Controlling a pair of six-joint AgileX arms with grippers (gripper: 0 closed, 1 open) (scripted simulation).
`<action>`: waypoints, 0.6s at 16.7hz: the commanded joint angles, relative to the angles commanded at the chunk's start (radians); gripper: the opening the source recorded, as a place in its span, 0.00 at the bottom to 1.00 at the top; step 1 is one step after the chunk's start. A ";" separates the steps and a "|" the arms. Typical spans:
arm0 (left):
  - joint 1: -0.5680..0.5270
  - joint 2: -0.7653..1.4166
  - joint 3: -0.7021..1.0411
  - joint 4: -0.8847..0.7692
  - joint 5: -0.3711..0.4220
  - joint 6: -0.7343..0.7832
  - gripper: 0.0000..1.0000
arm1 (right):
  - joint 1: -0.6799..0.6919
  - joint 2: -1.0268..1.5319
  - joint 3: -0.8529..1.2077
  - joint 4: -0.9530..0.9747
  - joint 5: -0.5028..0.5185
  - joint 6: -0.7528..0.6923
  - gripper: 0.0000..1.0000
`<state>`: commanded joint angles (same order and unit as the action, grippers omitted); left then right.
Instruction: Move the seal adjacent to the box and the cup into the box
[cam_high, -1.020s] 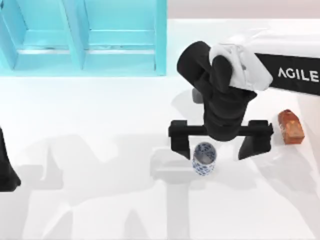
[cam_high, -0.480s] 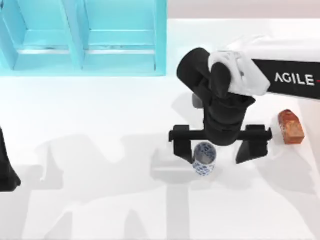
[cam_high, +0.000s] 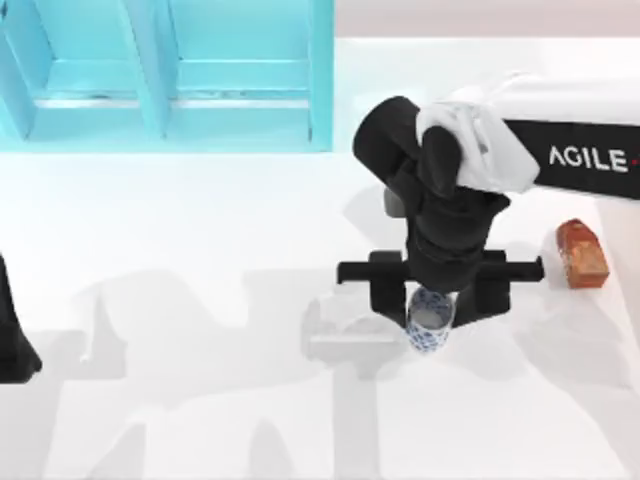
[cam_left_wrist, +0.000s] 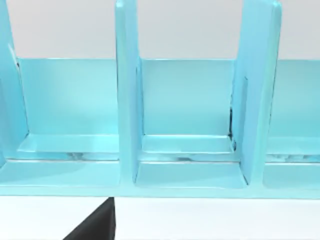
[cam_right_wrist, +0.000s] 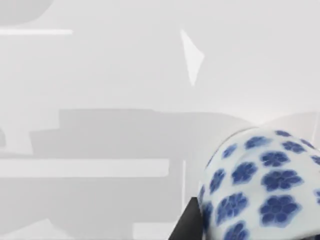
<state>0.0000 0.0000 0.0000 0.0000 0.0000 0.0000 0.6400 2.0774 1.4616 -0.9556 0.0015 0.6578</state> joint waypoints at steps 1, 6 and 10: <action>0.000 0.000 0.000 0.000 0.000 0.000 1.00 | 0.000 0.000 0.000 0.000 0.000 0.000 0.10; 0.000 0.000 0.000 0.000 0.000 0.000 1.00 | 0.000 0.000 0.000 0.000 0.000 0.000 0.00; 0.000 0.000 0.000 0.000 0.000 0.000 1.00 | 0.000 0.000 0.000 0.000 0.000 0.000 0.00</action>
<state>0.0000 0.0000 0.0000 0.0000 0.0000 0.0000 0.6400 2.0774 1.4616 -0.9556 0.0015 0.6578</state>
